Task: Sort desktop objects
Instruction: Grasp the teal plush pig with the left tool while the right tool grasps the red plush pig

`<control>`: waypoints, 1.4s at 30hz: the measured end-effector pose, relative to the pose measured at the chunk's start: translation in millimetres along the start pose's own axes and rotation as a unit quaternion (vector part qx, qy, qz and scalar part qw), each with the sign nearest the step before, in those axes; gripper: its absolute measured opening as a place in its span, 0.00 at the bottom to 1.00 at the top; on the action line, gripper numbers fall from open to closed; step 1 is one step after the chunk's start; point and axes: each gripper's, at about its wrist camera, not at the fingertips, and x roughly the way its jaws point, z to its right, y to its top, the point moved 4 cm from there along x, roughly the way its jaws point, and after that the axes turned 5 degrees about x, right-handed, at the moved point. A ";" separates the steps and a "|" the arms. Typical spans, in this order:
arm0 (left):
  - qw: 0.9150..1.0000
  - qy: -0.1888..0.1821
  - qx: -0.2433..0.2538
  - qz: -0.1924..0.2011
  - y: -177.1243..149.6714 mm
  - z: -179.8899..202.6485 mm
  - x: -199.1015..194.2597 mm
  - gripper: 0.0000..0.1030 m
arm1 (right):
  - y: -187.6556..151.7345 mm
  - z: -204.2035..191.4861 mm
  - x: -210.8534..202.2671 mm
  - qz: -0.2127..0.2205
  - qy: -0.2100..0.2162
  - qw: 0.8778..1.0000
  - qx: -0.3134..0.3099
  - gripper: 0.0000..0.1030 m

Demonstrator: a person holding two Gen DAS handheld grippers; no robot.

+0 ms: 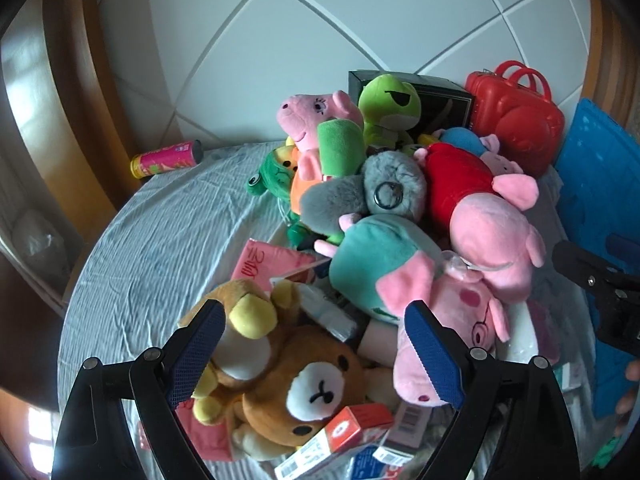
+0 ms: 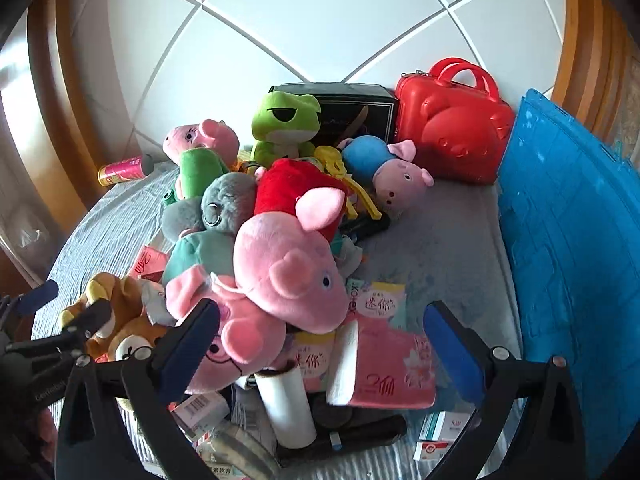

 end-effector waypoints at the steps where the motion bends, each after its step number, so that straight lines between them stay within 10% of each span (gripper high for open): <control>1: 1.000 0.001 -0.001 -0.004 3.2 6.8 3.6 0.90 | 6.4 -0.7 8.6 -0.006 0.008 1.000 -0.006 1.00; 8: 0.997 0.030 -0.043 -0.049 2.4 14.6 26.7 0.90 | 19.1 -24.8 76.2 -0.065 0.084 0.993 -0.050 1.00; 19: 0.993 0.030 -0.054 -0.097 17.1 74.5 58.3 0.90 | 6.1 52.7 110.9 -0.131 0.084 0.988 -0.009 1.00; 30: 0.982 0.016 -0.114 -0.147 25.9 72.7 80.5 0.95 | 59.1 42.1 107.3 -0.118 0.091 0.989 -0.008 1.00; 42: 0.981 0.006 -0.115 -0.156 29.4 80.6 114.8 0.92 | 38.6 31.0 169.9 -0.176 0.099 0.979 -0.010 1.00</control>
